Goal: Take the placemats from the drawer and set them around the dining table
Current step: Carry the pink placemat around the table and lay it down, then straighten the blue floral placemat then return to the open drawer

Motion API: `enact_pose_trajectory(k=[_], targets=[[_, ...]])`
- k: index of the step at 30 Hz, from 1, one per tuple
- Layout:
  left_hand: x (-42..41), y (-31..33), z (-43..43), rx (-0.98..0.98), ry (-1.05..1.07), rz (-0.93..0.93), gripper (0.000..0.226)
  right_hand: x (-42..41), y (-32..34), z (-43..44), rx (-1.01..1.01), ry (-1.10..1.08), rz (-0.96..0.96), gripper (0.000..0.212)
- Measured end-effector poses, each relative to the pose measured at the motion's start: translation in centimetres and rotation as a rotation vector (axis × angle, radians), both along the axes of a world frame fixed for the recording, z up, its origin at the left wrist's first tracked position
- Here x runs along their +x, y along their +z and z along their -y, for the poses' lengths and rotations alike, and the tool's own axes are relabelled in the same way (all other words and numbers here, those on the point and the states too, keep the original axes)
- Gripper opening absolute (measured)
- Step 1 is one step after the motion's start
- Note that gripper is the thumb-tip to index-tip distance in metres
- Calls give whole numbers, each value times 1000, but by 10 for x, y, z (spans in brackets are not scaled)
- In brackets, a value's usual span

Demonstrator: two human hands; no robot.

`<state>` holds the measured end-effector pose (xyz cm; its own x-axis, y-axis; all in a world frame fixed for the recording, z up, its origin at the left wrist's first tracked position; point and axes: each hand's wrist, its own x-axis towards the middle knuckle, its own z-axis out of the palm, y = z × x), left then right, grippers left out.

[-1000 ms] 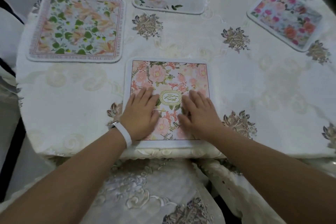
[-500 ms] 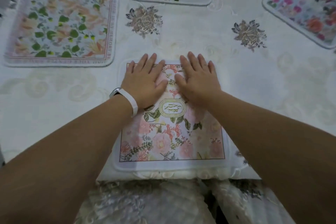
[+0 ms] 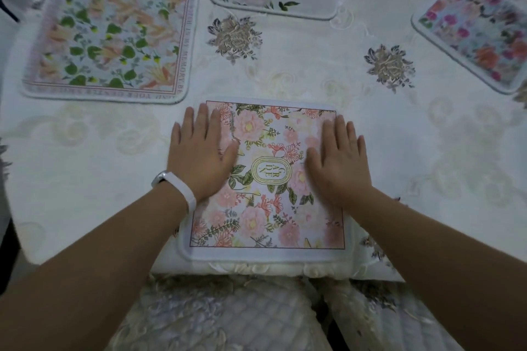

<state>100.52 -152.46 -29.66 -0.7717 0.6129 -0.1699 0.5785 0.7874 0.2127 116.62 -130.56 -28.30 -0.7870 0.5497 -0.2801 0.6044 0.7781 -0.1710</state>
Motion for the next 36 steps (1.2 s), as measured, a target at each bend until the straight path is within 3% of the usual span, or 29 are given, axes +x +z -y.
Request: enact_pose_trajectory(k=[8, 14, 23, 30, 33, 36], targets=[[89, 1, -5, 2, -189, 12, 60, 2, -4, 88, -14, 330, 36, 61], [106, 2, 43, -21, -252, 17, 66, 52, -11, 93, -16, 509, 5, 66], [103, 2, 75, -69, -182, -4, 79, 108, -8, 39, 37, 305, 59, 72], [106, 8, 74, -99, -170, 5, 79, 107, 4, 36, -12, 324, 107, 72], [107, 21, 63, -107, -96, 17, 73, 104, 14, 37, -59, 333, 151, 71], [114, 44, 37, -47, -6, 68, 53, 99, 37, 37, -125, 341, 134, 65]])
